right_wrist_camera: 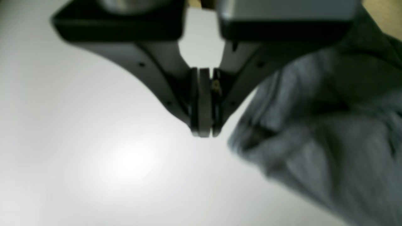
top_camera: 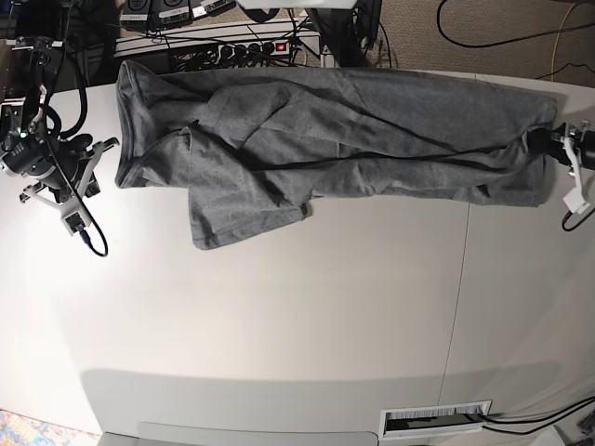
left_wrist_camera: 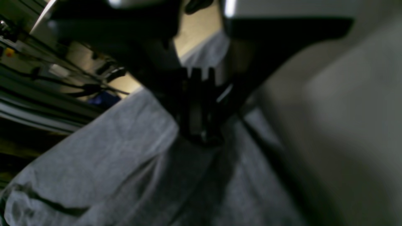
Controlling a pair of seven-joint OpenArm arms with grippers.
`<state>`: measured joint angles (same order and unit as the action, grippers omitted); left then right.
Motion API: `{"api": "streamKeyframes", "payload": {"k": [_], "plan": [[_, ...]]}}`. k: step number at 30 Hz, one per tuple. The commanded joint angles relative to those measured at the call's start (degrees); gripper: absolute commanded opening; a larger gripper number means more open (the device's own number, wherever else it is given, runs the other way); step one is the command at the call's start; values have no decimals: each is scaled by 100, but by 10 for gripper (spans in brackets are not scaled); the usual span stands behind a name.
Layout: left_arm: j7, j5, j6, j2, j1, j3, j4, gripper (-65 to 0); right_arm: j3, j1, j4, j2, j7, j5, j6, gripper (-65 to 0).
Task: Fold the T-shirt properly
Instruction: 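Lower the folded edge onto the shirt and adjust the right gripper's grip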
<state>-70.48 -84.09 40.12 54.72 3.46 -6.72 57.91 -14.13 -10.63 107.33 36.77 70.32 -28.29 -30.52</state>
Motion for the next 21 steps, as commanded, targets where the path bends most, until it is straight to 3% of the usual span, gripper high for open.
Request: {"api": "streamKeyframes", "payload": {"k": [1,3,5,7,15,21], "plan": [[-20,-91,-12,114,11,61,46,-650,-59,4,83,116,-22,151,13,-650],[-24,-91,-12,-24,-70,61,46,-644,-59,-59,83,116,-20,459,15,-650],[-66,-91,-12,-133,-111,61,46,-553,-59,-66,83,116,-20,673,22,-650],[-63,-91,-12,-173,-127,61,48,-503,-61,-61,83,118,-59,756,28,-650],[-262,-91,-12,31,-125,61,50,-501,-61,-61,85,114,-442,597,33,-650],[-249,-91,-12,179,-118,61,50,-503,-59,-63,85,-28,-396,-424,13,-650]]}}
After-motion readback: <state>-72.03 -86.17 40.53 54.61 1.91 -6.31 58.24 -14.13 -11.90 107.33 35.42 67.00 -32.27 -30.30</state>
